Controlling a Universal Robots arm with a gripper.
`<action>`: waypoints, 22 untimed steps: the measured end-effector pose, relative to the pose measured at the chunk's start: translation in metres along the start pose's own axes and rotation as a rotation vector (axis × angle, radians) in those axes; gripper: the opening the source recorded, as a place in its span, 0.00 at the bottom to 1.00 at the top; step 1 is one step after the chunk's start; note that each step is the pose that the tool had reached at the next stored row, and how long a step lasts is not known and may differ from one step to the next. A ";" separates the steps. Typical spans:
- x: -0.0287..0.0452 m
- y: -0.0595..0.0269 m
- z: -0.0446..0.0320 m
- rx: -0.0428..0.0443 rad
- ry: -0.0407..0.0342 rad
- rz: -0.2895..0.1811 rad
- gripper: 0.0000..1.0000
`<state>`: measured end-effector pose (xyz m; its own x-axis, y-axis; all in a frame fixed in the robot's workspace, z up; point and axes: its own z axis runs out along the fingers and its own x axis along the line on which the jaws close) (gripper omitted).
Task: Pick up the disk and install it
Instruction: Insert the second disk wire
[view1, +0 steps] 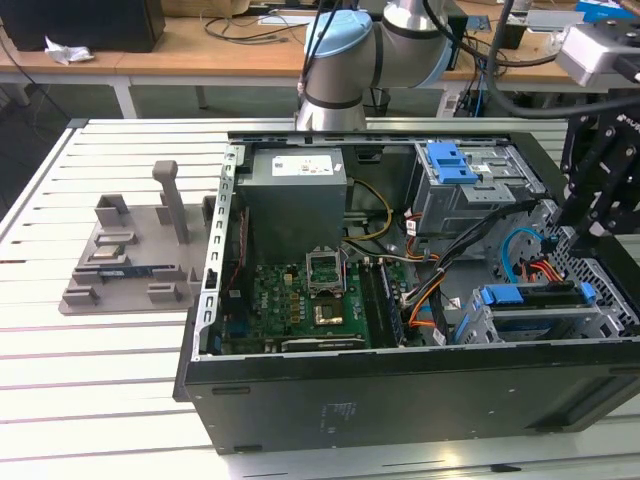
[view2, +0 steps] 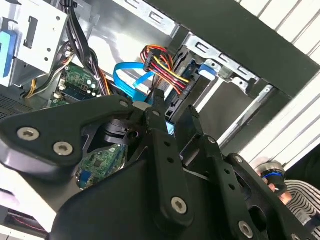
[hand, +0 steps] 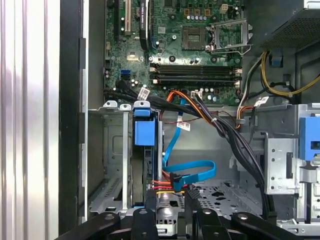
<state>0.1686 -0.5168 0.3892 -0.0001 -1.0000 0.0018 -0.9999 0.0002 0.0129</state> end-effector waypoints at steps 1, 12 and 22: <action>-0.0012 0.0017 0.0023 0.0000 0.0022 0.000 0.36; -0.0072 0.0078 0.0173 0.0000 0.0177 -0.003 0.36; -0.0072 0.0078 0.0173 0.0000 0.0176 -0.004 0.16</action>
<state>0.1605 -0.5096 0.3719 0.0040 -0.9998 0.0194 -0.9999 -0.0037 0.0129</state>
